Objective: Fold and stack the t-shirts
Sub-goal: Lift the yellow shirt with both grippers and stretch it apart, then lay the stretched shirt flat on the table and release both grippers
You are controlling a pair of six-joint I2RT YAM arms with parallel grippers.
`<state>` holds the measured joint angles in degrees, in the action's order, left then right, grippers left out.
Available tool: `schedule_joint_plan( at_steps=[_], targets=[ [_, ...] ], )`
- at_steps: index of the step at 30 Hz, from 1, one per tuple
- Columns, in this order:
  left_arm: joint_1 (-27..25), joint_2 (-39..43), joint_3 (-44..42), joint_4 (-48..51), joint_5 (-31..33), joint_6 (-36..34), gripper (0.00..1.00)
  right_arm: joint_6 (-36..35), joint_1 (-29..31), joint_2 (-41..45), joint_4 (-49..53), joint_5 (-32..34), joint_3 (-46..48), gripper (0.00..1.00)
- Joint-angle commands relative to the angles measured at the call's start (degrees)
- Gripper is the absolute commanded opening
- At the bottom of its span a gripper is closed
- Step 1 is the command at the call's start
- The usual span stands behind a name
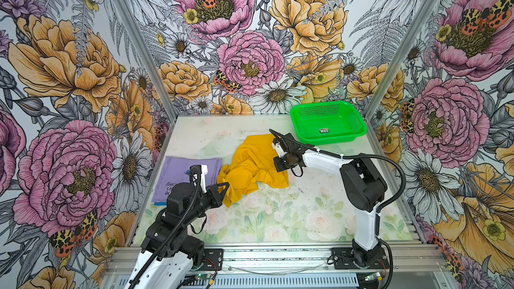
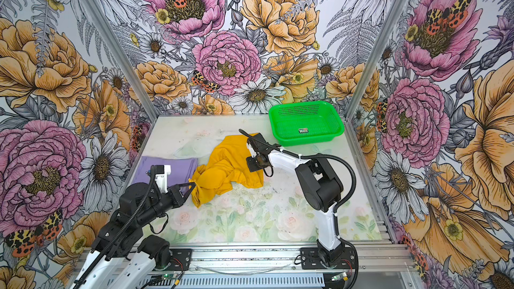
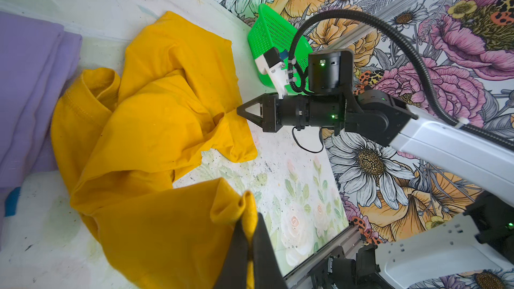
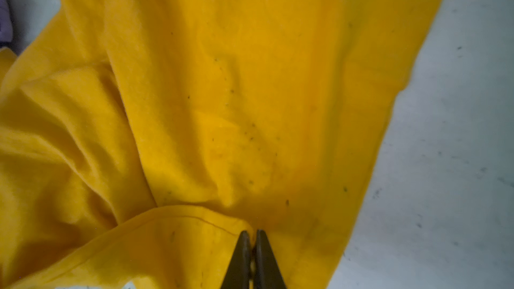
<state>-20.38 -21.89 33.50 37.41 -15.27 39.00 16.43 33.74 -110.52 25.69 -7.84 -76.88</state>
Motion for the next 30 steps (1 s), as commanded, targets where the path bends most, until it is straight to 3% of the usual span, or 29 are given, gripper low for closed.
schedule_joint_plan(
  at_steps=[1, 8, 14, 19, 23, 27, 30],
  targets=[
    [1.7, -0.8, 0.9, -2.0, -2.5, -2.0, 0.0, -0.8, -0.4, 12.1, -0.7, 3.3, 3.0, 0.07],
    [3.7, -7.8, 9.1, -1.5, -2.5, -9.0, 0.0, -1.9, -7.0, 35.6, 1.1, 4.4, 12.6, 0.0],
    [7.0, -16.4, 19.6, -1.8, -3.6, -15.2, 0.0, -5.7, -15.1, 47.4, 8.1, 4.8, 10.9, 0.0],
    [11.8, -24.7, 34.9, -0.8, -8.4, -20.1, 0.0, -10.0, -18.2, 50.5, 13.1, 5.1, 2.6, 0.0],
    [15.5, -28.9, 46.3, 1.4, -8.0, -25.3, 0.0, -12.7, -18.9, 51.9, 16.4, 9.0, -7.1, 0.0],
    [18.1, -29.9, 49.4, 1.2, -6.4, -29.1, 0.0, -14.7, -20.0, 51.0, 20.6, 16.1, -18.0, 0.0],
    [19.4, -30.7, 49.2, -0.5, -7.3, -28.6, 0.0, -15.0, -20.9, 48.6, 23.7, 16.7, -25.0, 0.0]
  ],
)
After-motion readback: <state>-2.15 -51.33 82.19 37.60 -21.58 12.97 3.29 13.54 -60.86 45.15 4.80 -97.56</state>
